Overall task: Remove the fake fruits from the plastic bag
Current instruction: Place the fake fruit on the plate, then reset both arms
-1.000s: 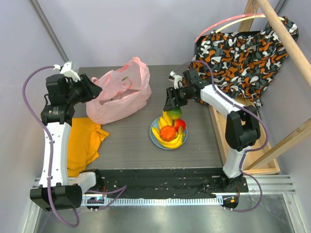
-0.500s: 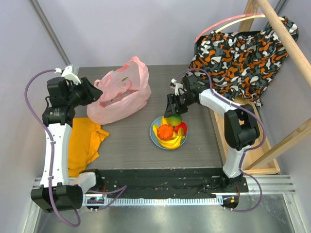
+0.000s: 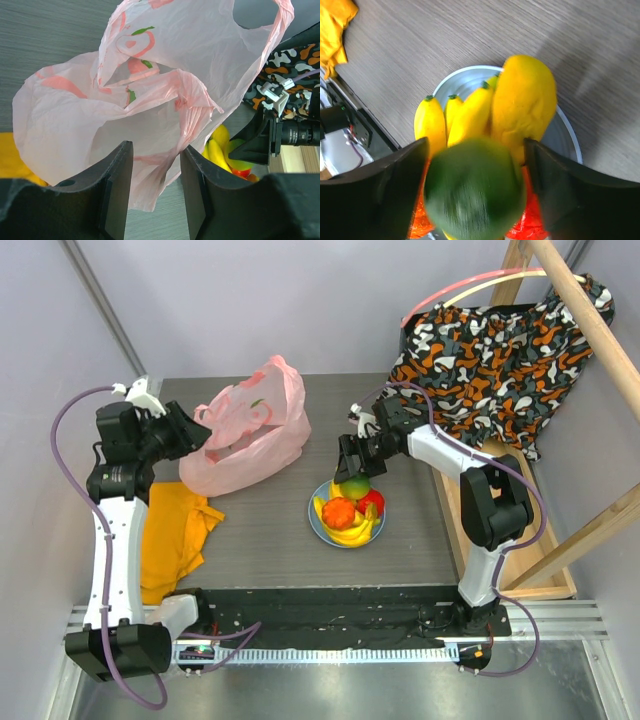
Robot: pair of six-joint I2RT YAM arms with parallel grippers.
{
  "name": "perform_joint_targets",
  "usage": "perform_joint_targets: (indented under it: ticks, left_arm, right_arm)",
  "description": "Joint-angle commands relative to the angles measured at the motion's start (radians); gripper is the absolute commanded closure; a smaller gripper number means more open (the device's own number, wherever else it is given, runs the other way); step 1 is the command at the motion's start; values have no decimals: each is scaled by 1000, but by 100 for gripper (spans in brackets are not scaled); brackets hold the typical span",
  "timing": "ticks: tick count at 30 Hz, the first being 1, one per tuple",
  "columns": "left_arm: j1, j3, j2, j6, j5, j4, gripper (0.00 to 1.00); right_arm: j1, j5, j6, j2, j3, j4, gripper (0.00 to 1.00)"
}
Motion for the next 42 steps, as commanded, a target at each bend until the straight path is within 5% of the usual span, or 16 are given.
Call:
perform_joint_targets:
  ticks: [1,15,18,20,21,33,42]
  left_arm:
    - [9,4,-16,-16,28,53,53]
    - [9,15,2,-30,58,71,53]
    - [9,30,4,-28,56,71,38]
    - [9,46,5,-18,47,70,6]
    - [9,69,7,-13,38,75,0]
    - [12,251,27,185,-168,-36,0]
    - [38,178,7,235,-317,-129,0]
  right_arm:
    - [7,33,11,-54,-3,1,2]
    - [5,59,-46,-93,80,-65,0]
    - [-3,157,-94,-116,146,-122,0]
    - [-13,245,-129,-148,167,-125,0]
    - [-16,263,-138,-156,172,-126,0]
    - [-24,666,-51,-468,-87,13,0]
    - [-24,705,-45,-642,-241,25,0]
